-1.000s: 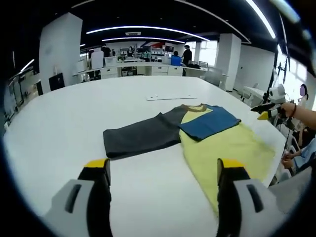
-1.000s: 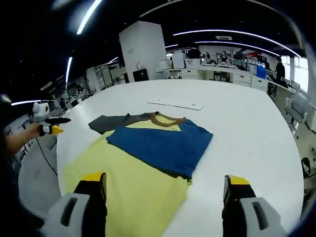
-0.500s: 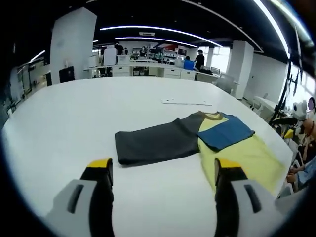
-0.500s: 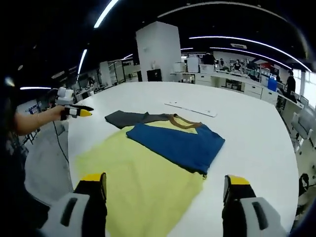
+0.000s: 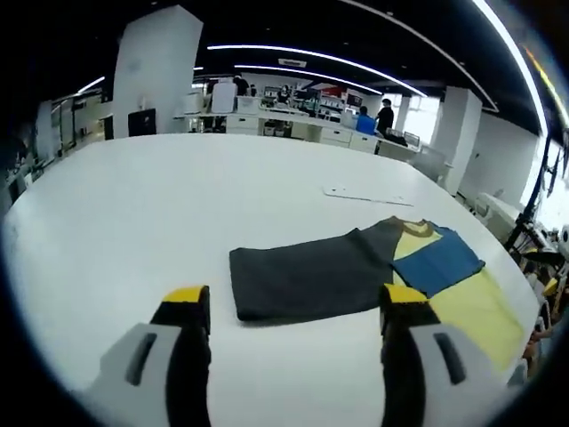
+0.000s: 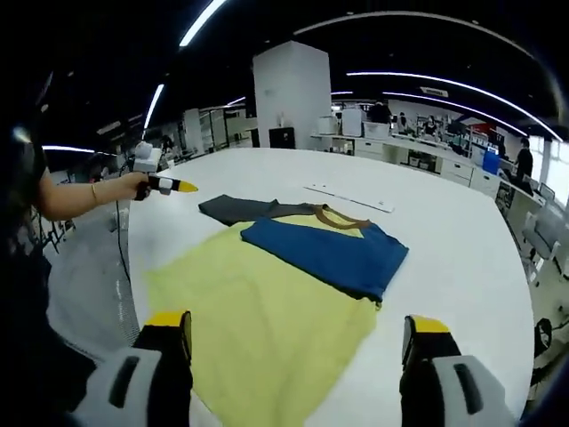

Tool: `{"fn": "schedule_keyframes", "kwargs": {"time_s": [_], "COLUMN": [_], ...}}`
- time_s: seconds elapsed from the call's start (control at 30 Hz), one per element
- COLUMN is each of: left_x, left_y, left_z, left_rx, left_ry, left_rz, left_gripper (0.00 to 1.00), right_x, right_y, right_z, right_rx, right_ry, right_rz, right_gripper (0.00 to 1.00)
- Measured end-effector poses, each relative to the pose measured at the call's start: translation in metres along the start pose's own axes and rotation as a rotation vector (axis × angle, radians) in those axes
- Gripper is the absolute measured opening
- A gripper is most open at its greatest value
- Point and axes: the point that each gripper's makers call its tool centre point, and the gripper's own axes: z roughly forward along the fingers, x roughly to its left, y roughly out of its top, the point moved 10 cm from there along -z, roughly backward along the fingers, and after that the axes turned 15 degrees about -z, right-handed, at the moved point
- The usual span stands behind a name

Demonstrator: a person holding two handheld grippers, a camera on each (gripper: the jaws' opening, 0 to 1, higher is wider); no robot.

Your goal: Fold the garment on the visible template until the final outline fits inside the template.

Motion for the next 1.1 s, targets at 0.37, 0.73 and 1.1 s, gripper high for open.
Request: {"fn": "schedule_keyframes", "kwargs": {"time_s": [0.37, 0.73, 1.1], "left_x": [0.028, 0.038, 0.036], "left_y": [-0.001, -0.01, -0.024], "left_z": [0.039, 0.059, 0.055], "left_rx": [0.004, 0.036, 0.06], "left_ry": [0.073, 0.091, 0.143], "left_rz": [0.0, -0.013, 0.024], "left_gripper": [0.64, 0.47, 0.24], "right_x": [-0.003, -0.005, -0.005], "right_y": [-0.002, -0.008, -0.01], "right_z": [-0.007, -0.012, -0.015], "right_rx": [-0.011, 0.008, 0.017], "right_ry": [-0.039, -0.078, -0.105], "right_rz": [0.009, 0.032, 0.044], "right_gripper": [1.0, 1.0, 0.99]}}
